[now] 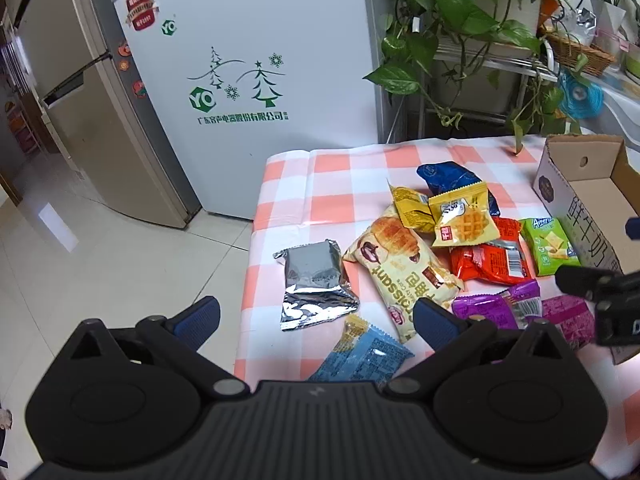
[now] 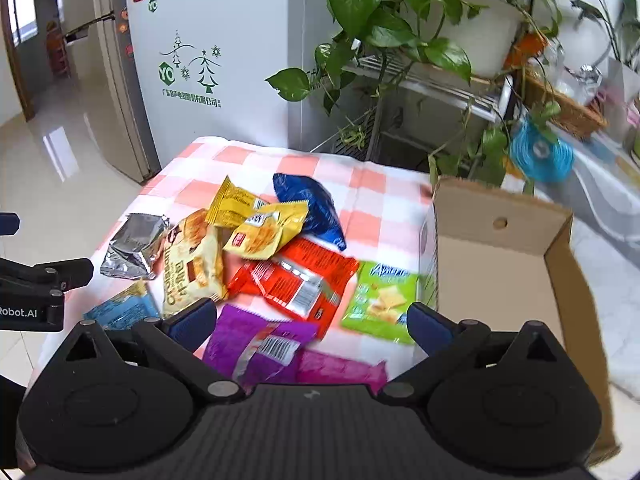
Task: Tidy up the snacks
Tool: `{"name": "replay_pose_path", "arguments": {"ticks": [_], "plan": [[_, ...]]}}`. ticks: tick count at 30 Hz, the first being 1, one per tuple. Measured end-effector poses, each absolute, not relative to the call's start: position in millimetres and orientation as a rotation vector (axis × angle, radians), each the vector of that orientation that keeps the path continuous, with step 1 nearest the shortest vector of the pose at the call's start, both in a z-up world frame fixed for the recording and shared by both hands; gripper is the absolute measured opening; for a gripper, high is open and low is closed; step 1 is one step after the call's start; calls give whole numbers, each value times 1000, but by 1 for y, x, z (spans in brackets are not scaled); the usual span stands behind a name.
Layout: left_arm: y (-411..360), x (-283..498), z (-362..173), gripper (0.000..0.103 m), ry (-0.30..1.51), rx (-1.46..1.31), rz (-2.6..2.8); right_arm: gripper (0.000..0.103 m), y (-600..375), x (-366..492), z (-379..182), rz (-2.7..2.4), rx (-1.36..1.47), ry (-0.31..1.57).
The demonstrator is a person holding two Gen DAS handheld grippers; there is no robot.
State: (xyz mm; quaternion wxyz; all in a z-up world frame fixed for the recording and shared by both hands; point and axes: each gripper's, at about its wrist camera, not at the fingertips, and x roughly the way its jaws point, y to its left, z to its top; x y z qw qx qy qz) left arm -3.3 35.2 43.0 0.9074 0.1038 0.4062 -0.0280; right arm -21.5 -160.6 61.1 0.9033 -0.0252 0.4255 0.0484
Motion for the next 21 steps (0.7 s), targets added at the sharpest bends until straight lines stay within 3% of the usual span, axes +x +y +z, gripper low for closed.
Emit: {"name": "replay_pose_path", "arguments": {"ticks": [7,21], "plan": [[28,6,23,102,906,178,-32,103,-178,-11,43,29,69,954],[15,5,17,102,918,221,-37,103,-156,-10,36,52,-41,973]]}}
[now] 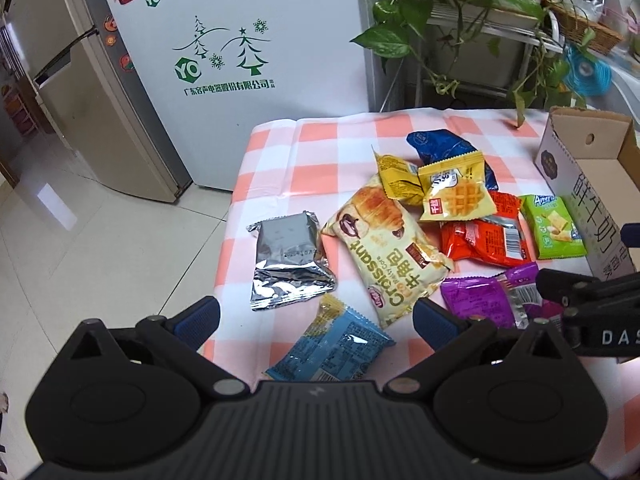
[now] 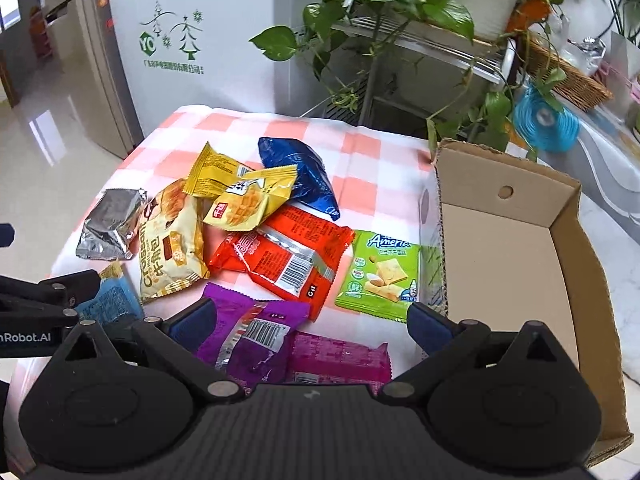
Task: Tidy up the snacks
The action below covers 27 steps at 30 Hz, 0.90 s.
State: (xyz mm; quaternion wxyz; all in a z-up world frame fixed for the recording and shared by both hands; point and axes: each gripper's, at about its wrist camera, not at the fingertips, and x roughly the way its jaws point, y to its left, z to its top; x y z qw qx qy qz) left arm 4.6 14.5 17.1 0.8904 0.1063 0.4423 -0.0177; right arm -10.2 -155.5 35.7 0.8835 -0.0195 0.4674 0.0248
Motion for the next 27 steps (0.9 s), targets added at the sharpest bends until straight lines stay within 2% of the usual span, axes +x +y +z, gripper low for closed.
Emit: {"name": "replay_pose_path", "arguments": {"ticks": [27], "plan": [[10,5,11,101,923,260,-3,103,-142,-9,32,41,-103,969]]}}
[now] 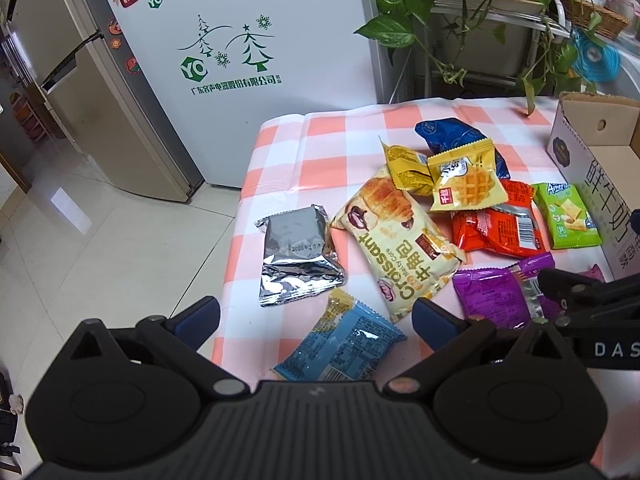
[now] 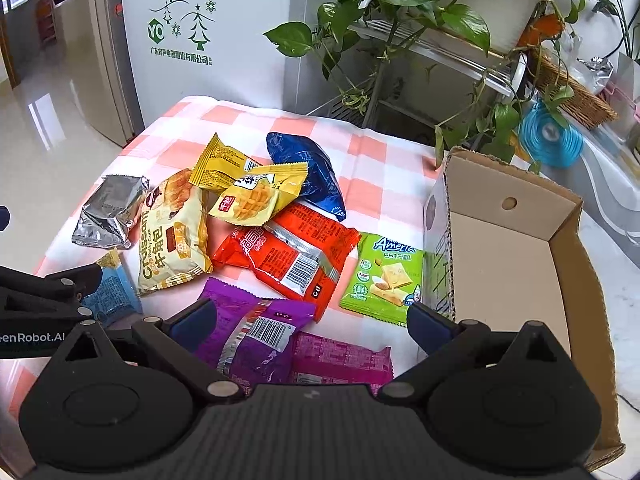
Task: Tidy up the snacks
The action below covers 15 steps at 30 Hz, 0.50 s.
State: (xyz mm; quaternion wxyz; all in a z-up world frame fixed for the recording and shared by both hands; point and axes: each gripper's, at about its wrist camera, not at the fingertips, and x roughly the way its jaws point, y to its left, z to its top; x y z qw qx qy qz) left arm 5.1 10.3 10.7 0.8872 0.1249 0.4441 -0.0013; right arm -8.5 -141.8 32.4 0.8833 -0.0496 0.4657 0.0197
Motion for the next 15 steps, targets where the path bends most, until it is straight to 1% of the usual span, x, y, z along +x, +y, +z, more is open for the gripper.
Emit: {"name": "replay_pose_path", "arguments": {"ticks": [15], "plan": [[11,6,9,101,926,263,9,103,-141,-7,31,41,-103,972]]}}
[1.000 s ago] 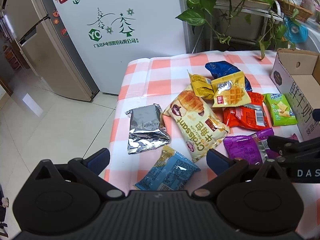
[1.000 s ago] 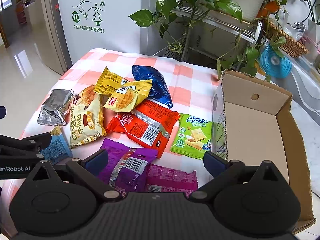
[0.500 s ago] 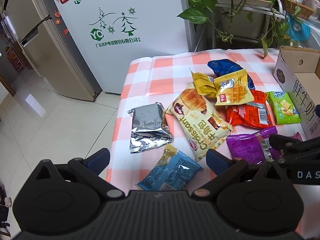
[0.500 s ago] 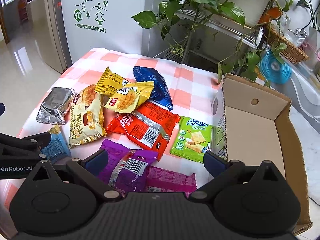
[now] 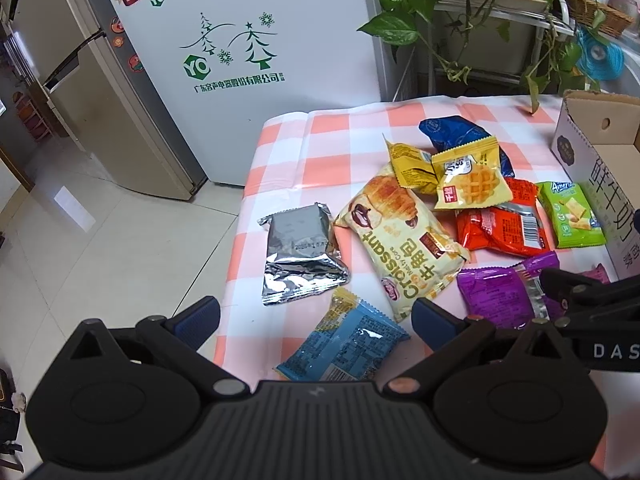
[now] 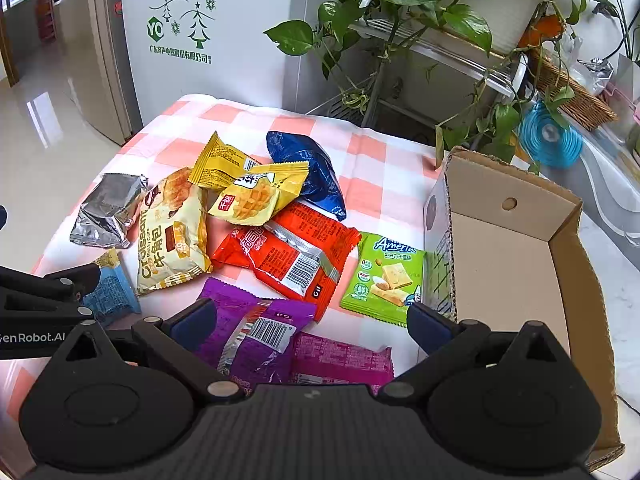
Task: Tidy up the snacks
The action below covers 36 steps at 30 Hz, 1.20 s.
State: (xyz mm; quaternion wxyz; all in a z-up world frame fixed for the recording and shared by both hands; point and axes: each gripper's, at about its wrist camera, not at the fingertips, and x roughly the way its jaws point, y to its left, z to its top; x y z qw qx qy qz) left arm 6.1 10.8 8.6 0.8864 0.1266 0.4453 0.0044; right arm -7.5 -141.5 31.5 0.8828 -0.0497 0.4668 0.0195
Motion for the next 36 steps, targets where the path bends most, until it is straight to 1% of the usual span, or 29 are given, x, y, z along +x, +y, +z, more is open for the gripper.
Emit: {"name": "replay_pose_path", "arguments": {"ticks": [36], "plan": [[11,8,4,99,939,274,16,103,-129,-6,28,53,-142,970]]}}
